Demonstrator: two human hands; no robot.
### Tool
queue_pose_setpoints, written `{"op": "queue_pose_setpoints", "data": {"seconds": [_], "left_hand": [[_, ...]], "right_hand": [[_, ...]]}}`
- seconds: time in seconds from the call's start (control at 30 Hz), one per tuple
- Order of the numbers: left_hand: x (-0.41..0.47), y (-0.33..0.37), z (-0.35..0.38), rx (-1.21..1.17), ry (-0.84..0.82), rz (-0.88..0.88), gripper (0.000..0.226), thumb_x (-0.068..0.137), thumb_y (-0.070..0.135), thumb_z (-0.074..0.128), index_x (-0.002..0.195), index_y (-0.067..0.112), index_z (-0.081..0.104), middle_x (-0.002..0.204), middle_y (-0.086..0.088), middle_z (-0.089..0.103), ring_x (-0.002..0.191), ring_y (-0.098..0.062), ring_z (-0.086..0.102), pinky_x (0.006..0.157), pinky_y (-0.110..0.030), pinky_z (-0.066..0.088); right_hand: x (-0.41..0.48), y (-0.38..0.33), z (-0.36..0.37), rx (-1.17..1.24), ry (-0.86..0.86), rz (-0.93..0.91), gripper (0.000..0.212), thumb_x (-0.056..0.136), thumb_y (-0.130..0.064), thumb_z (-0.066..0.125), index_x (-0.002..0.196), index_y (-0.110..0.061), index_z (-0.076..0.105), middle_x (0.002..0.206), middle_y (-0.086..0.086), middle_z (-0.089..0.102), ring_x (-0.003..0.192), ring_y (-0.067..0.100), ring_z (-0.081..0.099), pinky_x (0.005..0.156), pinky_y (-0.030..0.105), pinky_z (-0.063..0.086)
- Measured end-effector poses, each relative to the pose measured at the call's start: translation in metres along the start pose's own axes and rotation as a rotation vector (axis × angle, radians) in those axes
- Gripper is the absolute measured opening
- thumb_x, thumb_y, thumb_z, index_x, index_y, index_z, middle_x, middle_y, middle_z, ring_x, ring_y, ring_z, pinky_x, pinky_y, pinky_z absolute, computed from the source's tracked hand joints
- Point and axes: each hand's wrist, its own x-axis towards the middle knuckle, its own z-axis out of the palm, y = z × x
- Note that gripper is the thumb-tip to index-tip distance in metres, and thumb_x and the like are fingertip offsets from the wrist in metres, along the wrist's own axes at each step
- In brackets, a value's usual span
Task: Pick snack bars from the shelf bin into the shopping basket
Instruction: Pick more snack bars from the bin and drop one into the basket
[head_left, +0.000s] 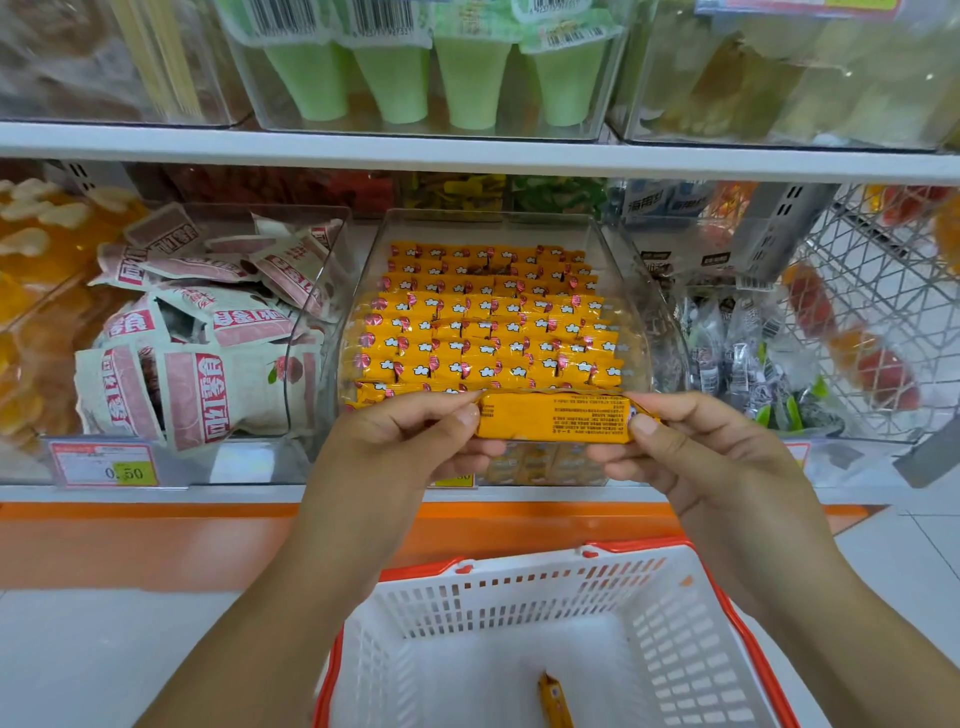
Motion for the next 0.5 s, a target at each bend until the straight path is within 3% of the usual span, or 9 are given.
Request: {"op": "queue_pose_setpoints", "data": {"seconds": [0.13,0.17,0.27,0.33,0.4,0.5], "left_hand": [[0.0003,0.0027,0.0018,0.025,0.03,0.014,0.015,0.092,0.012,0.061,0.091,0.02,0.074,0.076,-0.011,0.075,0.071,-0.02,0.074,0.061,-0.018,0.057],[0.0004,0.0027,0.0023,0.032,0.033,0.02,0.015,0.091,0.013,0.061,0.091,0.022,0.073,0.075,-0.011,0.075,0.07,-0.02,0.074,0.06,-0.019,0.057],[0.002,-0.001,0.0035,0.116,0.008,0.027,0.014,0.093,0.024,0.058,0.096,0.025,0.072,0.072,-0.008,0.074,0.07,-0.02,0.074,0.063,-0.023,0.059],[0.0024,-0.0022,0.0041,0.18,-0.02,0.017,0.015,0.094,0.028,0.056,0.096,0.026,0.071,0.07,-0.006,0.074,0.068,-0.018,0.074,0.063,-0.022,0.059],[0.0031,-0.0021,0.0054,0.223,-0.041,0.018,0.014,0.094,0.026,0.057,0.091,0.025,0.071,0.072,-0.002,0.075,0.066,-0.016,0.073,0.061,-0.021,0.059],[0.007,-0.0041,0.0061,0.337,-0.039,0.06,0.016,0.094,0.027,0.058,0.087,0.021,0.071,0.072,0.005,0.074,0.062,-0.01,0.07,0.058,-0.021,0.057]], "right_hand": [[-0.0009,0.0047,-0.0004,-0.031,-0.074,0.015,0.067,0.056,-0.039,0.09,0.112,-0.012,0.064,0.1,0.02,0.073,0.092,0.035,0.072,0.074,0.029,0.058],[-0.0012,0.006,-0.0002,-0.056,-0.066,0.008,0.068,0.056,-0.041,0.09,0.111,-0.013,0.062,0.1,0.019,0.073,0.093,0.035,0.072,0.074,0.029,0.058],[-0.0003,0.007,0.0023,-0.154,-0.024,-0.033,0.05,0.059,-0.05,0.085,0.094,-0.021,0.063,0.096,0.015,0.074,0.09,0.034,0.073,0.071,0.029,0.058],[0.001,0.0086,0.0027,-0.162,0.005,-0.033,0.049,0.058,-0.057,0.085,0.082,-0.022,0.06,0.085,0.017,0.071,0.089,0.035,0.073,0.072,0.031,0.058],[0.002,0.0083,0.0042,-0.099,0.011,-0.024,0.051,0.057,-0.055,0.086,0.078,-0.018,0.059,0.078,0.019,0.066,0.089,0.037,0.073,0.069,0.029,0.058],[0.004,0.009,0.0078,-0.035,0.035,-0.013,0.039,0.056,-0.05,0.087,0.072,-0.023,0.063,0.072,0.006,0.068,0.087,0.038,0.073,0.065,0.029,0.058]]}}
